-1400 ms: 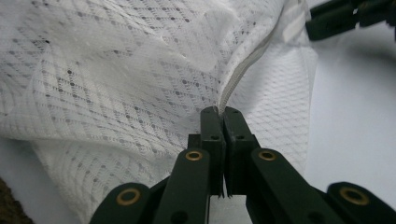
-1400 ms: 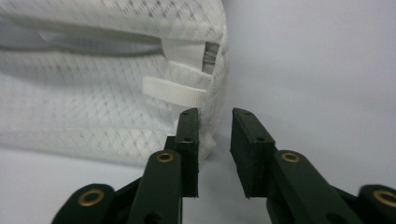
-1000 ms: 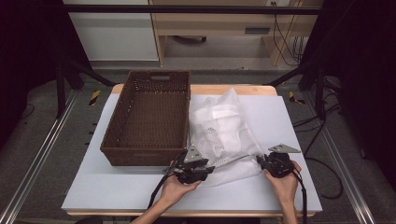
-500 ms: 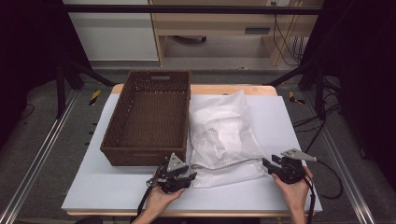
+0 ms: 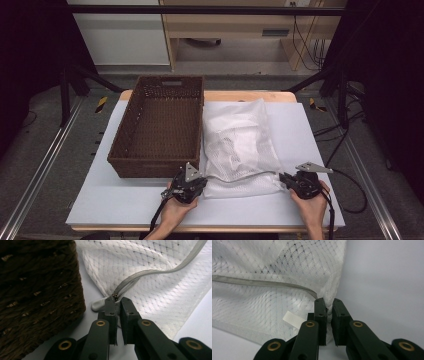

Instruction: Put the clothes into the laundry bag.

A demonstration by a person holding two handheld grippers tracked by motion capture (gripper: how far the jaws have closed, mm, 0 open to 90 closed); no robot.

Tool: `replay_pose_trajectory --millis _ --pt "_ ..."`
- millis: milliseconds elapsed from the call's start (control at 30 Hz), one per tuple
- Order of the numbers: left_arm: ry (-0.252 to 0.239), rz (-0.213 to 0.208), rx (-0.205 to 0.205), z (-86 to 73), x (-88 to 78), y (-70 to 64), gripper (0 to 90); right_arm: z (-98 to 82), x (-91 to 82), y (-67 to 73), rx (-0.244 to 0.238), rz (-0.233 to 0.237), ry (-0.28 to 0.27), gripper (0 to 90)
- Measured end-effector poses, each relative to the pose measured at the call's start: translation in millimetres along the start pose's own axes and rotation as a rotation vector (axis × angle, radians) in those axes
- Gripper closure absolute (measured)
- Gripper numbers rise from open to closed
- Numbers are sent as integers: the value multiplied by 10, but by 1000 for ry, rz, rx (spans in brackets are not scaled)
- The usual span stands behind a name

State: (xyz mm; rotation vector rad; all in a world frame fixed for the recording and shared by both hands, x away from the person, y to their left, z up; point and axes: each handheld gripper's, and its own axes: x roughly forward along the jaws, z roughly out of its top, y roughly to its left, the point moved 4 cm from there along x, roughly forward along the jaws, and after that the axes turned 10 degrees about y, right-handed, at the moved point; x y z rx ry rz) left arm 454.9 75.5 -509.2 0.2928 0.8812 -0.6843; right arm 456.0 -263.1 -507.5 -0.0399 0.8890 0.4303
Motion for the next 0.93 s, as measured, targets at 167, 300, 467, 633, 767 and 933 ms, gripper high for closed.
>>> replay_pose_trajectory --millis 167,300,467,633,767,933 --pt "-3 -22 4 -44 -74 68 846 -84 -20 2 -26 -3 9 807" --pt "-37 -44 35 -82 -144 73 838 -80 -43 13 -41 -6 5 745" --pt "-97 -80 39 -109 -314 99 762 -5 -130 52 -62 -7 -63 627" --pt "-155 -96 22 -126 -475 173 635 73 -209 45 -58 -13 -137 467" --pt "-160 -127 23 -198 -538 221 560 86 -229 -4 -40 -21 -169 386" --pt "-135 -107 20 -298 -578 320 503 57 -217 -75 -5 -19 -188 328"
